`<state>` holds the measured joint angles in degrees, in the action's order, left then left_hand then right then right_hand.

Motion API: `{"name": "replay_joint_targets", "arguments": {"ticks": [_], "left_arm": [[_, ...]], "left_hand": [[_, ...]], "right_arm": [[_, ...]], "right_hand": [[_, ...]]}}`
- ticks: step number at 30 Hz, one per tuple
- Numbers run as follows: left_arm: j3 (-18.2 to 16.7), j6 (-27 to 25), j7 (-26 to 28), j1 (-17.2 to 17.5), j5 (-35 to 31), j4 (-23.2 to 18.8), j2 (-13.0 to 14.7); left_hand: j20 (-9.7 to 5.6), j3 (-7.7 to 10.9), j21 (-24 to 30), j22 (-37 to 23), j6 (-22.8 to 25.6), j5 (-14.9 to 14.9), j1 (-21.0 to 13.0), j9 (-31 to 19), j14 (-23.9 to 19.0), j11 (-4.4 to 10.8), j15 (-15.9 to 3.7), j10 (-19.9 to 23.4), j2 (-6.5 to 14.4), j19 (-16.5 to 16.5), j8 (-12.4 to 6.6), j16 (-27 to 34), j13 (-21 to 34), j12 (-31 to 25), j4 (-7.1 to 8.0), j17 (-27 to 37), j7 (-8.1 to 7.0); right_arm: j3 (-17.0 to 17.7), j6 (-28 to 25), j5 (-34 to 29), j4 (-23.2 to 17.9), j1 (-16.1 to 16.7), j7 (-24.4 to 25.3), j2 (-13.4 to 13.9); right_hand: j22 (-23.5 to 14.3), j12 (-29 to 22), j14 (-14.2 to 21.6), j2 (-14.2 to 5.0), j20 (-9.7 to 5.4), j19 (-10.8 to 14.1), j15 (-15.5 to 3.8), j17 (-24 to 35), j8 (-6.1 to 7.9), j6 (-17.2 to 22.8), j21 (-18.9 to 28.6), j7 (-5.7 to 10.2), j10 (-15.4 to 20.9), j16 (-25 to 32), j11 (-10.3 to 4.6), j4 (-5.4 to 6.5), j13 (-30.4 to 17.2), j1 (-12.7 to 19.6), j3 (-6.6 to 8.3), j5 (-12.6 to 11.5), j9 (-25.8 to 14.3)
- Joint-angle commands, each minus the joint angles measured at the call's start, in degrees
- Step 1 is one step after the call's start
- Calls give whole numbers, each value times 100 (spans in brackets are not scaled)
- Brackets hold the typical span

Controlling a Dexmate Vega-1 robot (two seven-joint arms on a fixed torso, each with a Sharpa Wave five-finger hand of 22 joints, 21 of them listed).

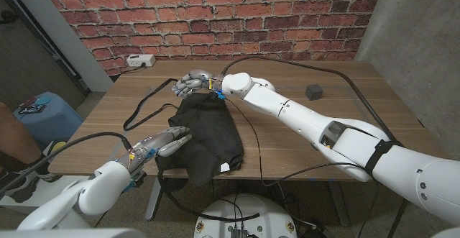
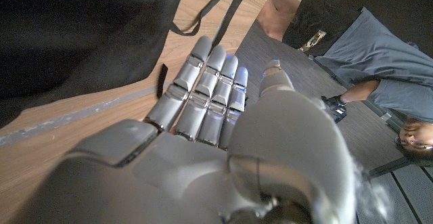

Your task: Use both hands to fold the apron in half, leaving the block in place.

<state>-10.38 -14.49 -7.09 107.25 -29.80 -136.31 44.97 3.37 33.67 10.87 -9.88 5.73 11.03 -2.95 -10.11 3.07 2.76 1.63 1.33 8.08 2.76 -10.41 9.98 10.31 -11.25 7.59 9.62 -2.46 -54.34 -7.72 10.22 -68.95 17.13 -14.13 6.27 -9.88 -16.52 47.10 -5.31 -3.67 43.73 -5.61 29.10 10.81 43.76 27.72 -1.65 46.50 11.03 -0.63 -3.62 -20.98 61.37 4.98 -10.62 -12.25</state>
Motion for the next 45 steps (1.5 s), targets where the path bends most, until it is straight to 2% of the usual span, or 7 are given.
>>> {"name": "replay_joint_targets", "arguments": {"ticks": [1, 17, 32, 45], "left_arm": [[103, -31, 79, -205, 159, 134, 232], [314, -27, 132, -511, 253, 313, 606], [851, -287, 224, -937, 39, 340, 1080], [1251, -669, 289, -1110, -234, 341, 1547]], "left_hand": [[-20, 28, 17, -3, 57, -9, -48, -9, -8, 22, -22, 14, -1, -9, -17, 22, 17, -17, 1, 15, 18], [-24, 49, 17, -3, 53, -9, -54, -9, -1, 20, -16, 12, 3, -11, -14, 18, 17, -16, -4, 14, 17], [-21, 76, 10, -2, 42, -11, -65, -10, 7, 11, -9, 5, 18, 5, -10, 15, 17, -13, -11, 12, 19], [-31, 115, 4, -2, -29, -16, -86, -9, 26, 9, -2, -48, 37, 25, 12, 10, 17, 5, -25, 10, 1]], "right_arm": [[202, 145, 155, 162, 86, 125, 33], [528, 331, 462, 214, 215, 145, 238], [767, 416, 629, 154, 311, 265, 469], [995, 422, 898, 120, 479, 372, 584]], "right_hand": [[-14, 18, 21, -24, -5, -4, -239, 18, 28, 29, -23, 7, 31, 53, -15, 10, -2, -74, -14, 11, 5], [-23, 150, -146, -17, -29, 45, -148, -131, 12, -100, -44, -28, -108, -19, -20, 70, 69, -279, -59, 22, 20], [-24, 204, -206, -32, -25, 34, -131, -200, 16, -144, -69, -12, -149, -28, -3, 72, 103, -328, -54, 18, 28], [-25, 230, -245, -43, -28, 14, -148, -219, 27, -149, -94, -14, -151, -8, 8, 60, 127, -347, -50, 16, 33]]}}
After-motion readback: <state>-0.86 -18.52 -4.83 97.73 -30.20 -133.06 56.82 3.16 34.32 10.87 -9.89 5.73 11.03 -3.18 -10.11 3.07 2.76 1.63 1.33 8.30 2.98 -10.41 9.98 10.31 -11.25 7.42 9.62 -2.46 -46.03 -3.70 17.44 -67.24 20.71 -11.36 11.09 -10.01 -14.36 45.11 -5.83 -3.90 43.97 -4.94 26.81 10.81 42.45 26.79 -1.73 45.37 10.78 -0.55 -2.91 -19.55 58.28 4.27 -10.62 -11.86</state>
